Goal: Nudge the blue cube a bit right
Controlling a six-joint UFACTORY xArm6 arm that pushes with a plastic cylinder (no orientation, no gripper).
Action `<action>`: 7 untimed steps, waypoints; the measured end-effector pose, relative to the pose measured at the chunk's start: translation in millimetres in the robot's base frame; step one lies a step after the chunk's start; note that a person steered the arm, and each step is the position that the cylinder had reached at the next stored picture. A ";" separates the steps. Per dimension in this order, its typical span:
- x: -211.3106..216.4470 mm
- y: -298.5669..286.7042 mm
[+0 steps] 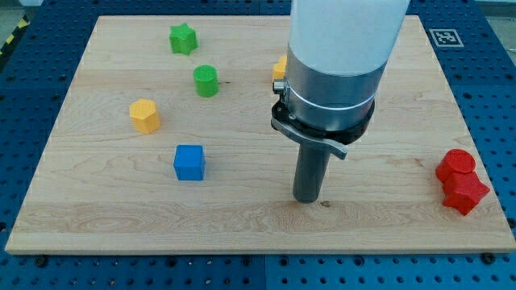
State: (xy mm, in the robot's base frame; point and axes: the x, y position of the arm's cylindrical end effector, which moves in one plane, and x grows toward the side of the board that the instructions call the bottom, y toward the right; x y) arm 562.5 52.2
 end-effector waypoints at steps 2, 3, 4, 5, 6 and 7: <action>24.0 -19.5; 32.5 -19.5; 50.7 -20.4; 55.9 -30.4; 55.5 -37.4; 55.5 -42.8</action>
State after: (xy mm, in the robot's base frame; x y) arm 618.0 9.5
